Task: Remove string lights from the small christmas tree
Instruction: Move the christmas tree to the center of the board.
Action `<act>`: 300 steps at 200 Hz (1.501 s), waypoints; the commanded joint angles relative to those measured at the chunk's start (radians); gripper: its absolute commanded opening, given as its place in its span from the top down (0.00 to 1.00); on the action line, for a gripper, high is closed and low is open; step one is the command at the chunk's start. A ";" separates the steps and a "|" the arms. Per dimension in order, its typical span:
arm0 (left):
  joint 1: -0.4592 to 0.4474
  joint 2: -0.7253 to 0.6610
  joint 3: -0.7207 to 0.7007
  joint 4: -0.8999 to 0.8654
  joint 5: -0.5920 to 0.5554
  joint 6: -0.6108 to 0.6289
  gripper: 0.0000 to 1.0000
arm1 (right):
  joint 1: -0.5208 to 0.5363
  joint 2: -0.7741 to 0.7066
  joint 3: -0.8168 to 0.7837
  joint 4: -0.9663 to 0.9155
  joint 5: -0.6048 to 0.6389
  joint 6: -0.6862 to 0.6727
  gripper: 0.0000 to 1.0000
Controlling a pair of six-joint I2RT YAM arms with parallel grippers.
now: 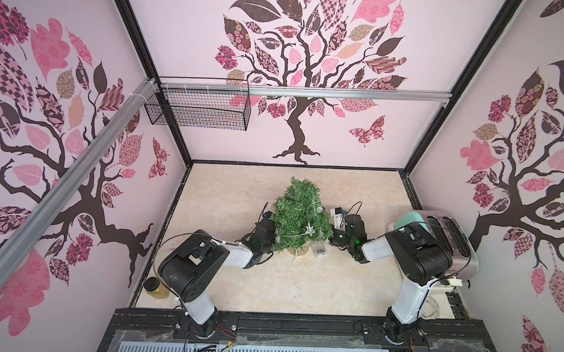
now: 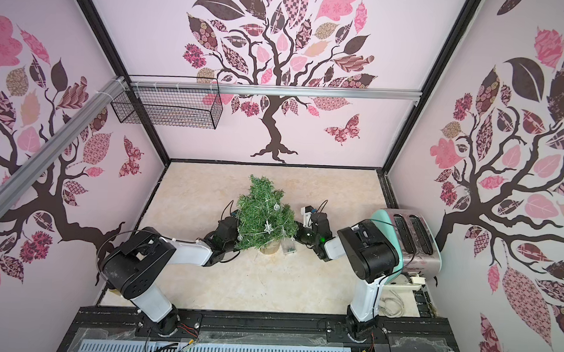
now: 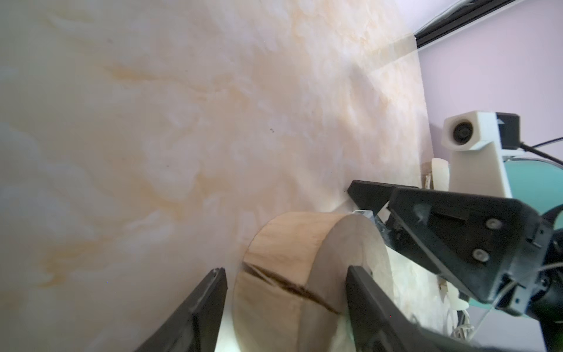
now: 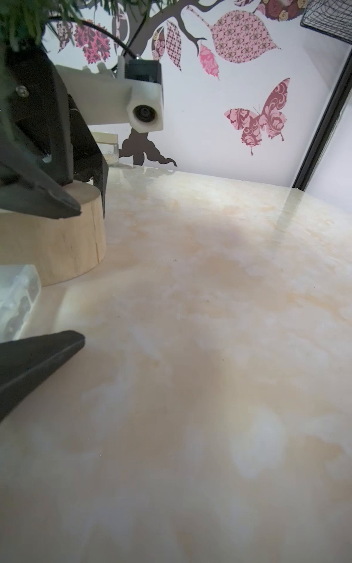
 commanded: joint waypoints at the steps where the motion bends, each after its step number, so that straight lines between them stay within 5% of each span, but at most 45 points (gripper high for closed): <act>1: -0.002 -0.055 -0.019 -0.145 -0.117 0.003 0.29 | 0.001 -0.045 0.014 -0.052 0.055 0.006 0.31; 104: 0.013 -0.335 -0.058 -0.456 -0.450 -0.057 0.25 | -0.207 -0.251 -0.045 -0.142 0.127 0.038 0.20; 163: 0.011 -0.747 -0.111 -0.701 -0.514 -0.100 0.22 | -0.242 -0.560 -0.037 -0.306 0.216 -0.034 0.17; 198: 0.012 -0.982 -0.093 -0.804 -0.567 -0.097 0.18 | -0.242 -0.691 -0.013 -0.303 0.106 -0.010 0.11; 249: 0.012 -1.046 0.079 -0.883 -0.509 -0.016 0.07 | -0.196 -0.920 -0.002 -0.366 -0.071 -0.058 0.17; 273: 0.012 -1.012 0.183 -0.938 -0.438 0.050 0.07 | -0.084 -1.036 0.053 -0.565 -0.027 -0.221 0.29; 300: 0.012 -0.992 0.208 -0.909 -0.354 0.077 0.11 | -0.060 -1.140 0.028 -0.532 -0.081 -0.209 0.41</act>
